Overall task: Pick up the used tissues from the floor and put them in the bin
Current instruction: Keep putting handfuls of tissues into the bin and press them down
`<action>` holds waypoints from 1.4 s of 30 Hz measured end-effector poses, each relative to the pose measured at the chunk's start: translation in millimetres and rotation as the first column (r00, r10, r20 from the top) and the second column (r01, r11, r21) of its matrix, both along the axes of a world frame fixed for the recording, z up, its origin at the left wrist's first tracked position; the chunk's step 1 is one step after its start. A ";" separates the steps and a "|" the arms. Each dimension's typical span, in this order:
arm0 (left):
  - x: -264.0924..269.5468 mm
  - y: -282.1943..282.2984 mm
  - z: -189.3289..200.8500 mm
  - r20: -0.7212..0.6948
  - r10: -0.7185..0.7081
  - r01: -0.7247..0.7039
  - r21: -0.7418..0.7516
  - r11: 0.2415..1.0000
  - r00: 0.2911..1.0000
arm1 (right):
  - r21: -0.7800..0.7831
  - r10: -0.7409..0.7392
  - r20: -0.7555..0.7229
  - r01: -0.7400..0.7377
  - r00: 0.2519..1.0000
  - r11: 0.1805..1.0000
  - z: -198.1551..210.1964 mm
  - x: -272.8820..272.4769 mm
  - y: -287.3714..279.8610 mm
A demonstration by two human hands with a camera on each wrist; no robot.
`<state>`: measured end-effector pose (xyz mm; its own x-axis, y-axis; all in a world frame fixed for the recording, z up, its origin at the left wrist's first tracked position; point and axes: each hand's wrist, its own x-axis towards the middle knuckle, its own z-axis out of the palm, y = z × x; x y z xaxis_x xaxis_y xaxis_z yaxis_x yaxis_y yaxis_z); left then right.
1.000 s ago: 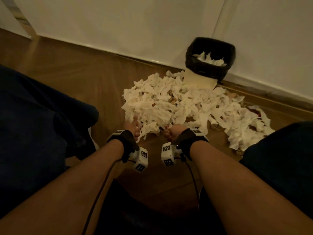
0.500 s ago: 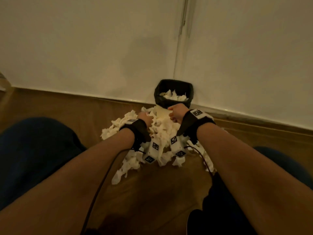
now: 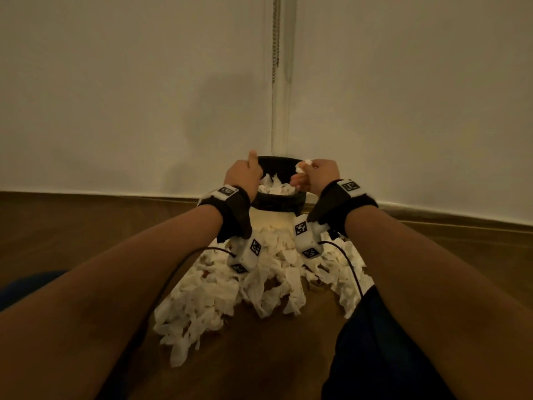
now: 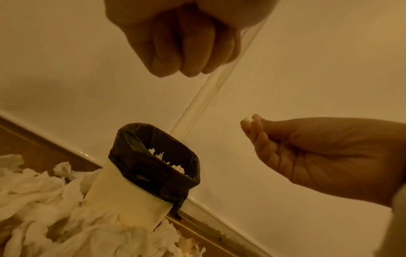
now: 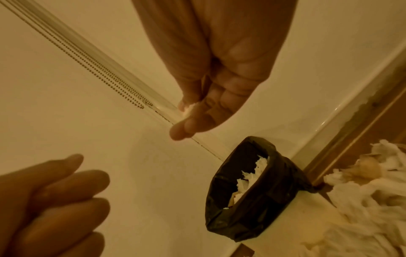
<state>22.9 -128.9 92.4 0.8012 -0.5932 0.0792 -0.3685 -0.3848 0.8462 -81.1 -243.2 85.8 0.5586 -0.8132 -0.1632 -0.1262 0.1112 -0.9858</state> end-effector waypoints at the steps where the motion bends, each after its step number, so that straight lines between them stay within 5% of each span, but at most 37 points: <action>1: 4.7 -3.4 -4.4 0.036 0.033 -0.033 -0.003 0.999 0.999 | 0.001 -0.002 -0.005 0.002 1.000 1.000 -1.8 5.4 -2.8; 5: 13.7 -20.9 -12.7 0.057 -0.012 0.014 -0.034 0.999 0.998 | -0.023 -0.062 -0.068 0.060 0.996 0.998 -16.3 22.1 -18.5; 10: 28.0 -50.4 -34.8 -0.138 -0.054 0.053 -0.015 0.998 0.989 | -0.109 -0.125 -0.220 0.103 0.968 0.989 -45.0 33.6 -37.7; 14: 45.8 -66.6 -60.1 -0.199 -0.009 0.005 -0.024 1.000 0.980 | -0.045 -0.135 -0.243 0.128 0.961 0.991 -70.6 36.1 -55.9; 18: 58.5 -77.5 -69.6 -0.168 -0.108 0.120 0.058 0.991 0.980 | 0.027 -0.139 -0.264 0.152 0.955 0.988 -88.7 40.3 -66.3; 21: 59.0 -88.2 -71.2 -0.285 -0.088 0.081 -0.037 0.996 0.954 | 0.049 -0.060 -0.166 0.069 0.984 0.996 -86.2 50.2 -61.6; 24: 58.8 -96.0 -73.1 -0.511 -0.072 -0.009 -0.155 0.988 0.856 | 0.317 -0.085 0.093 0.052 0.992 0.947 -76.3 59.7 -54.7; 28: 62.8 -92.7 -76.8 -0.532 -0.070 -0.030 -0.177 0.984 0.844 | 0.488 -0.148 0.145 0.060 0.978 0.871 -70.0 52.0 -53.6; 32: 59.5 -80.5 -73.4 -0.589 -0.124 -0.020 -0.232 0.973 0.799 | 0.395 -0.053 0.016 0.042 0.998 0.918 -70.1 37.8 -49.8; 35: 54.4 -60.9 -71.0 -0.520 -0.148 0.064 -0.176 0.982 0.841 | 0.297 -0.051 -0.129 0.088 0.990 0.951 -62.6 31.4 -45.8; 39: 47.0 -30.7 -90.9 -0.372 -0.126 0.122 -0.034 0.992 0.920 | 0.094 0.045 -0.368 -0.011 0.929 0.996 -51.8 19.5 -25.9; 42: 30.9 -6.7 -118.7 -0.289 -0.149 0.182 0.092 0.979 0.946 | -0.082 0.145 -0.568 -0.231 0.810 0.969 -51.6 11.7 -9.0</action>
<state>53.8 -135.6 -26.3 0.6709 -0.7109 -0.2109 -0.1906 -0.4401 0.8775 -69.4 -252.2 34.2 0.5522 -0.7399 -0.3842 -0.6593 -0.1055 -0.7444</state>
